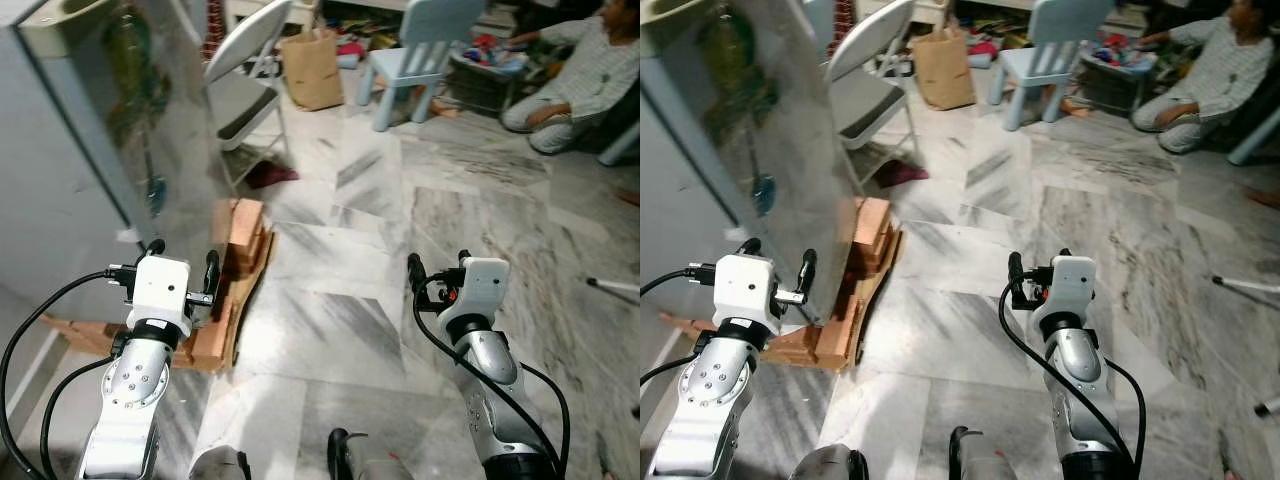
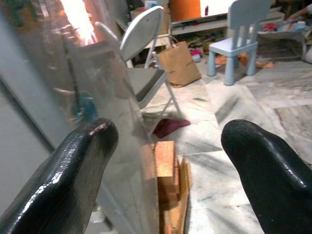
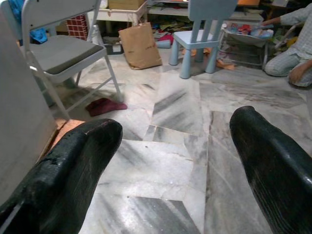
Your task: Restocking fridge
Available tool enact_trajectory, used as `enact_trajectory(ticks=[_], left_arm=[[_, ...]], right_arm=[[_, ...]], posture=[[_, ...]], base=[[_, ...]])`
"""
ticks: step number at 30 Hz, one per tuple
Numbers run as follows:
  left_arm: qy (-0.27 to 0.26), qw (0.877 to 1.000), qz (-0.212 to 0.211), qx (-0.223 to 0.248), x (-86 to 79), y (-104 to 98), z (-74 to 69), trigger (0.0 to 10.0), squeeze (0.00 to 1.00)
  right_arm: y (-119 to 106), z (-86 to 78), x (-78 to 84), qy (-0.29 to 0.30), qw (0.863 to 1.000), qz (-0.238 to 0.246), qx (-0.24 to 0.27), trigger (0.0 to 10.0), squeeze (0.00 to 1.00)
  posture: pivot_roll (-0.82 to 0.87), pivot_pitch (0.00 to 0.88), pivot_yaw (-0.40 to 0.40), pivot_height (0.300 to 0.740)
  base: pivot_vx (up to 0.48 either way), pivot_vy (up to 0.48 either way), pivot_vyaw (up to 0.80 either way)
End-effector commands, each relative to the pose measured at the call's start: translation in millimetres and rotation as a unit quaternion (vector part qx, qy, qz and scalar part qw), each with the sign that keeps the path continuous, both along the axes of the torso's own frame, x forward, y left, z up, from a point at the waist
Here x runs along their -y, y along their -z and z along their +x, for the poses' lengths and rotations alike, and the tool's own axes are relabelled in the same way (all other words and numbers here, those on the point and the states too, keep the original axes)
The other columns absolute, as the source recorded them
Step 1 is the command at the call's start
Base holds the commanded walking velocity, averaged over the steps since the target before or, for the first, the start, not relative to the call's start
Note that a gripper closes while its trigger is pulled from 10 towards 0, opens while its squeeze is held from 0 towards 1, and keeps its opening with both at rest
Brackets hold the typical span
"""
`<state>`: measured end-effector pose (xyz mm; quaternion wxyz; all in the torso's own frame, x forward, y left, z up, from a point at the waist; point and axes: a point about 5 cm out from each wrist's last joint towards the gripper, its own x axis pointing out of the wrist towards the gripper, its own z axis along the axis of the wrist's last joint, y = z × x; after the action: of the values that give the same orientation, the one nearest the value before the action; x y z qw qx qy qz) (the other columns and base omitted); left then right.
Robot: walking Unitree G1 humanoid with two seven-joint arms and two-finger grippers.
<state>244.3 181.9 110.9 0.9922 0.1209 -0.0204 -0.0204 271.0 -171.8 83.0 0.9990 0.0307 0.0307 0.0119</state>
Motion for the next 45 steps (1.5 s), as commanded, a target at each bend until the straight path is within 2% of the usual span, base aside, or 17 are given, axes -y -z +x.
enact_trajectory(ticks=[1,12,36,45], left_arm=[[-0.001,1.000,0.002,-0.001,-0.7,-1.0,-0.2,10.0,0.00],[-0.001,1.000,-0.004,-0.005,1.4,0.6,-2.8,10.0,0.00],[0.012,1.000,-0.003,0.001,4.6,-1.8,-0.2,10.0,0.00],[0.013,1.000,-0.003,0.003,5.1,-2.2,0.1,10.0,0.00]], right_arm=[[-5.0,0.3,1.9,0.003,1.000,-0.002,0.005,10.0,0.00],[-4.2,-0.8,4.3,0.005,1.000,-0.004,0.000,10.0,0.00],[-4.5,-2.2,5.1,0.006,1.000,-0.004,-0.003,10.0,0.00],[-5.2,-1.5,5.5,0.004,1.000,-0.006,-0.003,10.0,0.00]], posture=[[0.12,0.125,-0.064,0.740],[0.11,0.127,-0.067,0.740],[0.11,0.130,-0.068,0.740],[0.11,0.126,-0.071,0.740]], base=[[0.270,0.277,0.00],[0.121,0.376,0.00],[0.000,0.000,0.00],[0.331,0.000,-0.50]])
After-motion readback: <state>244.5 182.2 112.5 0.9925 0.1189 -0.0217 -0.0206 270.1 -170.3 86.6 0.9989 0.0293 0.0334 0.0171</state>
